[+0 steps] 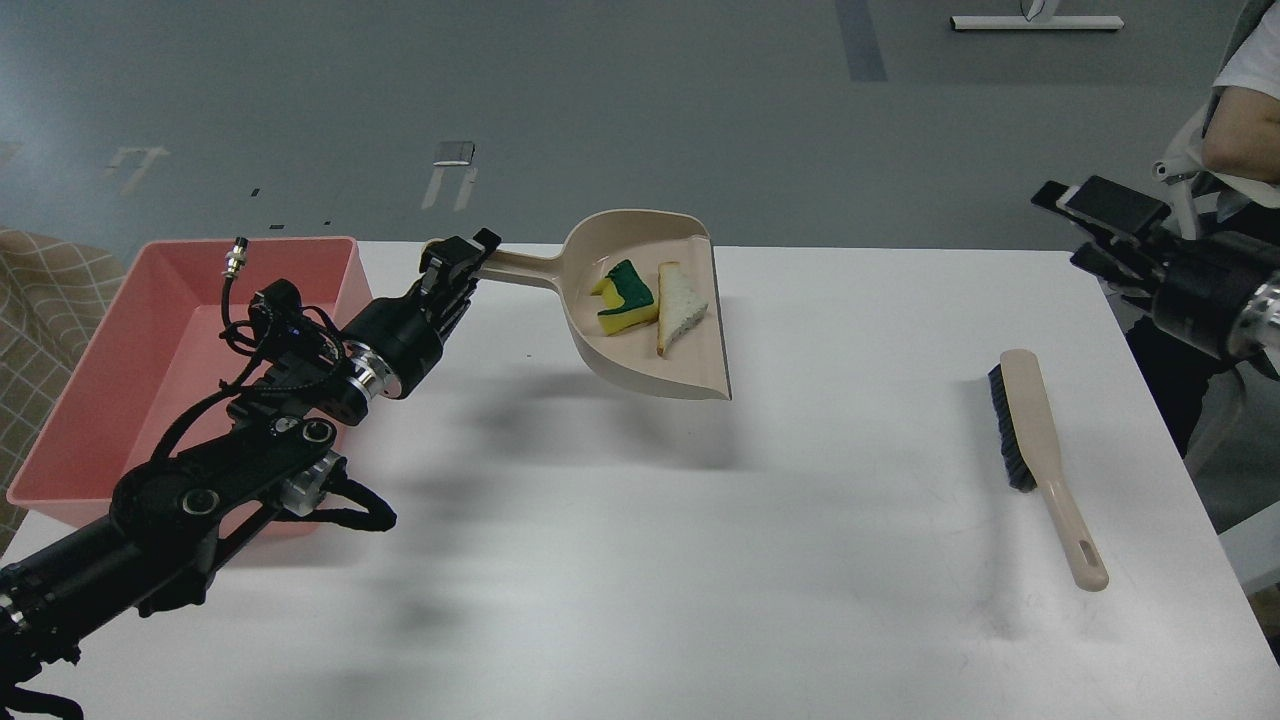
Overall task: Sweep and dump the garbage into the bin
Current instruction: 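Lift the dustpan with the left gripper and move it over the bin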
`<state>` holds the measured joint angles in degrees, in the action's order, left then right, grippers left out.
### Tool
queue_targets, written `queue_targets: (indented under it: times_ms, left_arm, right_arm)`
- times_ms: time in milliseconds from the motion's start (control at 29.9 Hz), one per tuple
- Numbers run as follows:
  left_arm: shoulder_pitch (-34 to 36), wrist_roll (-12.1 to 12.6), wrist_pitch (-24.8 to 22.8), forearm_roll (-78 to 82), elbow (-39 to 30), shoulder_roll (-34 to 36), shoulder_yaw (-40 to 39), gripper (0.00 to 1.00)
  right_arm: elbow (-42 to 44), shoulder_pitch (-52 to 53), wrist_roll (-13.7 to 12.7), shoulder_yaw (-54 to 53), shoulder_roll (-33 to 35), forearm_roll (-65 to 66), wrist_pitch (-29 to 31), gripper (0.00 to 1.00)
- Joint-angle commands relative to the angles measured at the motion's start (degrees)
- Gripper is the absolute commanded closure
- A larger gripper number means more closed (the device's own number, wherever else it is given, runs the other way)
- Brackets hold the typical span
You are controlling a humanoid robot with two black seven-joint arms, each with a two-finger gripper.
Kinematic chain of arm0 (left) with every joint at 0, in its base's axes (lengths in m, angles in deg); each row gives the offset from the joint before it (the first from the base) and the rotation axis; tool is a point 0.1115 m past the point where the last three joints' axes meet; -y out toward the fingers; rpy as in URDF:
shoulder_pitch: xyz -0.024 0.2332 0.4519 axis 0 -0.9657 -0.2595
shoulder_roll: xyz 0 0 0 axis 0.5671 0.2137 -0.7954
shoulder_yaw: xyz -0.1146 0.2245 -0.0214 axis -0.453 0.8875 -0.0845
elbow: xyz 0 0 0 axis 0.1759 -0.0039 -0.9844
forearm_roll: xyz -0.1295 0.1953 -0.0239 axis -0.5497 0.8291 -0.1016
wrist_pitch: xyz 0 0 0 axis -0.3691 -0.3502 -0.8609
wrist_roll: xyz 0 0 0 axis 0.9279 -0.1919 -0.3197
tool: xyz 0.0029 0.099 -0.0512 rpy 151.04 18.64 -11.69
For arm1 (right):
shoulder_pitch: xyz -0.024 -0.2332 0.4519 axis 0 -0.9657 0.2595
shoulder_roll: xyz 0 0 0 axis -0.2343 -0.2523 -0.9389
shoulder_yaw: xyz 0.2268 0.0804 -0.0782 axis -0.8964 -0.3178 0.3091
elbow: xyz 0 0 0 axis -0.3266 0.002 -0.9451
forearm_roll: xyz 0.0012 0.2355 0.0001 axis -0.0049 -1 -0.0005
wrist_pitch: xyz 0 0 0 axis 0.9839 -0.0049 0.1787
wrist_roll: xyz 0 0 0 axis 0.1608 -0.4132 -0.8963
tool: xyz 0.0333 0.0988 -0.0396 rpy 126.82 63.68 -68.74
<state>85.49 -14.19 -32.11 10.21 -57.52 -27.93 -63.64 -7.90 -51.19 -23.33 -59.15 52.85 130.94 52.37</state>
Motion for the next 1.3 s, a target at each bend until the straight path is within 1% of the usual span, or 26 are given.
queue_targets:
  times_ms: [0, 33, 67, 134, 167, 234, 301, 435, 468, 535, 669, 736, 803, 903, 936, 1070, 1271]
  left_arm:
    - [-0.1, 0.0, -0.9, -0.6, 0.0, 1.2, -1.4, 1.00]
    - [-0.1, 0.0, -1.2, -0.6, 0.0, 1.7, -1.9, 1.00]
    - [-0.1, 0.0, -1.2, -0.7, 0.0, 1.8, -2.2, 1.00]
    - [-0.1, 0.1, -1.3, -1.0, -0.9, 2.2, -3.7, 1.00]
    - [-0.1, 0.1, -1.3, -1.0, -0.9, 2.2, -3.7, 1.00]
    - [-0.2, 0.1, -1.5, -2.4, -3.2, 4.0, -4.2, 1.00]
    - [-0.2, 0.3, -1.5, -4.1, -5.5, 5.7, -4.2, 1.00]
    - [-0.2, 0.3, -1.7, -6.8, -8.0, 9.5, -4.2, 1.00]
    - [-0.2, 0.2, -2.0, -7.6, -8.3, 10.7, -4.3, 1.00]
    - [-0.6, 0.0, -3.6, -9.0, -8.4, 13.2, -4.6, 1.00]
    - [-1.2, -0.1, -5.3, -9.9, -8.7, 16.3, -5.9, 1.00]
    - [-1.8, -0.2, -5.8, -10.0, -9.0, 18.1, -6.2, 1.00]
    - [-2.7, -0.8, -5.9, -10.2, -8.9, 19.7, -6.3, 1.00]
    - [-4.6, -3.2, -5.9, -10.6, -8.9, 22.5, -6.3, 1.00]
    - [-5.1, -3.6, -6.2, -11.0, -8.9, 23.1, -6.3, 1.00]
    - [-7.8, -6.4, -7.5, -14.7, -9.0, 25.6, -6.3, 1.00]
    - [-10.6, -9.1, -8.1, -18.4, -9.1, 29.9, -6.4, 1.00]
  right_arm:
    - [3.9, 2.8, 0.6, -0.4, -9.3, -0.1, 0.0, 0.03]
    - [5.0, 3.4, 0.8, -0.8, -12.8, -0.2, 0.0, 0.03]
    - [5.5, 3.7, 1.1, -1.3, -14.4, -0.3, 0.0, 0.03]
    - [6.9, 3.7, 3.0, -5.2, -21.6, -2.7, -2.5, 0.02]
    - [7.0, 3.7, 3.0, -5.2, -21.6, -2.7, -2.5, 0.02]
    - [9.2, 3.6, 3.4, -7.6, -27.5, -7.5, -2.9, 0.03]
    - [10.5, 3.5, 3.4, -8.8, -29.3, -11.0, -3.3, 0.03]
    - [12.0, 3.3, 4.1, -9.7, -29.6, -16.7, -3.9, 0.04]
    - [12.7, 3.2, 5.2, -9.8, -29.6, -19.0, -3.9, 0.05]
    - [14.0, 2.8, 8.9, -10.0, -29.5, -22.2, -3.8, 0.06]
    - [15.5, 2.8, 12.0, -10.0, -29.4, -22.5, -3.8, 0.06]
    - [15.7, 2.7, 12.1, -10.0, -29.3, -22.5, -3.8, 0.06]
    - [15.7, 2.7, 12.2, -10.0, -29.3, -22.5, -3.8, 0.06]
    - [15.7, 2.7, 12.2, -10.0, -29.1, -22.5, -3.8, 0.05]
    - [15.7, 2.7, 12.3, -10.0, -29.0, -22.5, -3.8, 0.05]
    - [15.7, 2.4, 12.2, -10.1, -27.9, -22.5, -3.8, 0.05]
    - [15.8, 1.8, 12.2, -10.1, -26.8, -22.5, -3.6, 0.05]
